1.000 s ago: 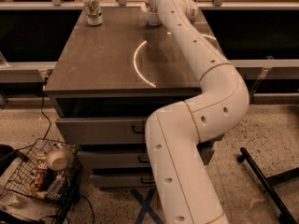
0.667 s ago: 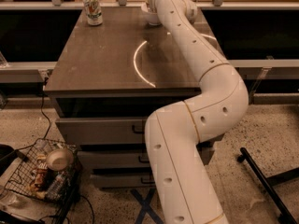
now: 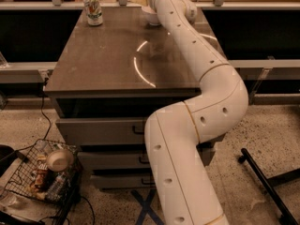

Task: Place orange can into white bowl

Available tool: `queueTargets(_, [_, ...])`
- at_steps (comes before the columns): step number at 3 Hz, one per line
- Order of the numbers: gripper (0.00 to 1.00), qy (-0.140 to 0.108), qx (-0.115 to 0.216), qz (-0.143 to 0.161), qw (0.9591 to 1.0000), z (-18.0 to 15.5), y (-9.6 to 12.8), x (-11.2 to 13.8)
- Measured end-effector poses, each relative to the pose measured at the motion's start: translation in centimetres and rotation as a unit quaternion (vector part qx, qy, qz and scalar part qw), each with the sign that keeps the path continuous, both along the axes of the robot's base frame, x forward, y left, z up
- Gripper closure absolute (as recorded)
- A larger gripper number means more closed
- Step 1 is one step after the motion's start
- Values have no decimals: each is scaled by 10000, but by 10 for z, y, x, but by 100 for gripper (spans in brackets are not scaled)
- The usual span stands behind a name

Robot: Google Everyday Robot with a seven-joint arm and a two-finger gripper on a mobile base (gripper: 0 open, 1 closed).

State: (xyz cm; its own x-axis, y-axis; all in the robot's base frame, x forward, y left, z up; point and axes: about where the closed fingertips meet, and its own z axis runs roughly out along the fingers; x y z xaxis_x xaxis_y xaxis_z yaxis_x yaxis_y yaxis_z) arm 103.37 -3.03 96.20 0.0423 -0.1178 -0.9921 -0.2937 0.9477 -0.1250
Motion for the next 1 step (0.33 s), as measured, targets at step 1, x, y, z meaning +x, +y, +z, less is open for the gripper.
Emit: queueTargets(1, [0, 0, 0, 0, 10000, 0, 0, 0])
